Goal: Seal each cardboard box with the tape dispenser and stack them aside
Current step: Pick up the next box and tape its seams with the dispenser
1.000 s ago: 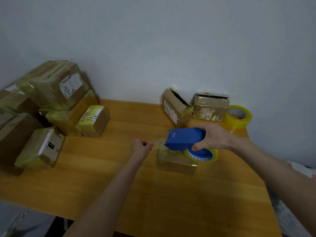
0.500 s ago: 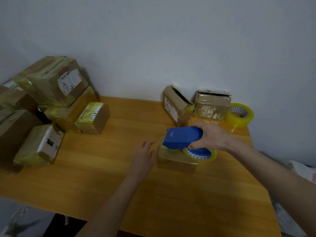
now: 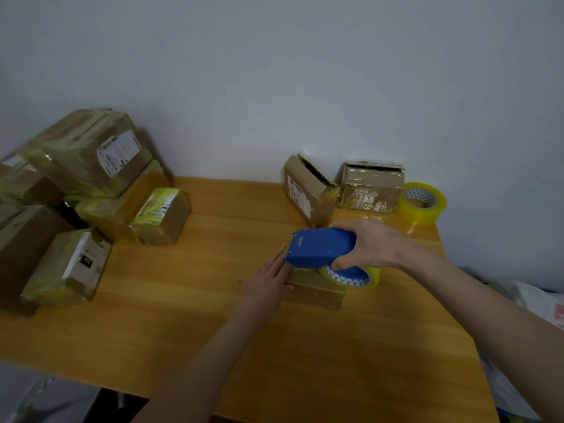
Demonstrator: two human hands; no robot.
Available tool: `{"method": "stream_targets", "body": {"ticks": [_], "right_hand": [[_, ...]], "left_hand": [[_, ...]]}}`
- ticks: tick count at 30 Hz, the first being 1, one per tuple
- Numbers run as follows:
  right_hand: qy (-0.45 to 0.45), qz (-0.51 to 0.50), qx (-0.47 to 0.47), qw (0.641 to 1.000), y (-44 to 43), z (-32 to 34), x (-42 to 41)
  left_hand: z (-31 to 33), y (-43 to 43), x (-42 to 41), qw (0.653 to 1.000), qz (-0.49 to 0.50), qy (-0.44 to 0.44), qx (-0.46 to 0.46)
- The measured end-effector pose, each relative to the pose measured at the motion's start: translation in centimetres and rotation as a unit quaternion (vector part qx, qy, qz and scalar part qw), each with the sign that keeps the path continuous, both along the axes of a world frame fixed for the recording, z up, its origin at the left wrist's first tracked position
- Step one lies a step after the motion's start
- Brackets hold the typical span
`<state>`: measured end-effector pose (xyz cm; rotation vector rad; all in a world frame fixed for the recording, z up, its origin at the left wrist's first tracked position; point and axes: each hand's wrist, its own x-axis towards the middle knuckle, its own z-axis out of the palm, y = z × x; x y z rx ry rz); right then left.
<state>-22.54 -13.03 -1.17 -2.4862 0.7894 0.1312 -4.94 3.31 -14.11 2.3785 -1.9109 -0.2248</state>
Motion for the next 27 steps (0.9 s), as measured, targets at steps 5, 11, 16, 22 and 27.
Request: {"method": "stream_targets", "body": {"ticks": [5,11,16,22,27], "right_hand": [[-0.005,-0.039,0.057,0.998,-2.8,0.1,-5.1],[0.03,-0.054,0.076,0.995,-2.5,-3.2,-7.5],[0.055,-0.049,0.053,0.996,-3.1,-3.5,-7.6],[0.108,-0.027,-0.023,0.994,-2.2,-4.5,-7.5],[0.034,-0.047,0.034,0.998,-2.5,-5.1,-8.2]], "left_hand": [[0.3,0.0,0.7,0.999,-0.02,-0.032,0.0],[1.1,-0.1,-0.6,0.998,-0.01,-0.054,0.017],[2.0,-1.7,-2.9,0.996,-0.021,-0.078,0.031],[1.4,-2.5,-4.8,0.989,-0.089,-0.111,0.043],[1.2,-2.5,-4.4,0.986,-0.098,-0.122,0.062]]}}
